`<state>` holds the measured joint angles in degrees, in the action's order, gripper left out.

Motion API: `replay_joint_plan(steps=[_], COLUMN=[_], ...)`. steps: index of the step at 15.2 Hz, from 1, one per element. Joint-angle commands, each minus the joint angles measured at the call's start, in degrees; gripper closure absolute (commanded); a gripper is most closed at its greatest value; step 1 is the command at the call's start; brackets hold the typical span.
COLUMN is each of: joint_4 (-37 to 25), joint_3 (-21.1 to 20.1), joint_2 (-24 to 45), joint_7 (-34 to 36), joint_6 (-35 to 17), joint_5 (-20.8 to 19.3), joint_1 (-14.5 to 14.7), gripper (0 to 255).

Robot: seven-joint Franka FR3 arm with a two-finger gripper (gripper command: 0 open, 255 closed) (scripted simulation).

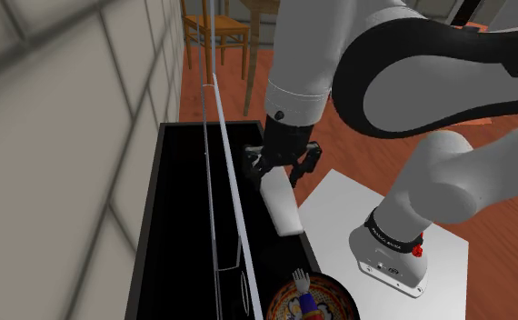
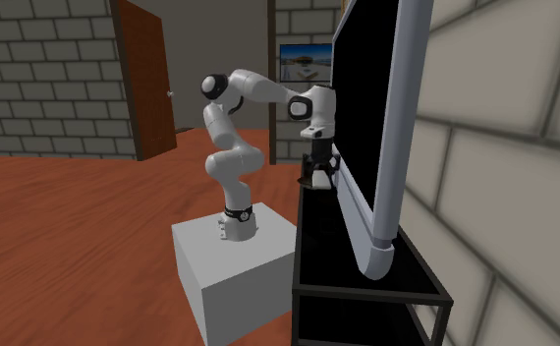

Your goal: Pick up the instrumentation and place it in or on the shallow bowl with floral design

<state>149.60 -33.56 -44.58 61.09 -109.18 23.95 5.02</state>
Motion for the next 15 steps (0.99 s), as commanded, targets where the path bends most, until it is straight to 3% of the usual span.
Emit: replay_joint_plan(steps=[1,9,15], joint_4=[0.4,-1.1,-5.0], joint_3=[-1.3,-8.8,-15.3], joint_2=[-1.8,-6.7,-7.4], joint_7=[2.3,13.4,22.2], joint_6=[1.1,5.2,7.0], joint_5=[1.6,8.4,13.0], joint_1=[1.9,9.3,12.7], gripper=[255,255,255])
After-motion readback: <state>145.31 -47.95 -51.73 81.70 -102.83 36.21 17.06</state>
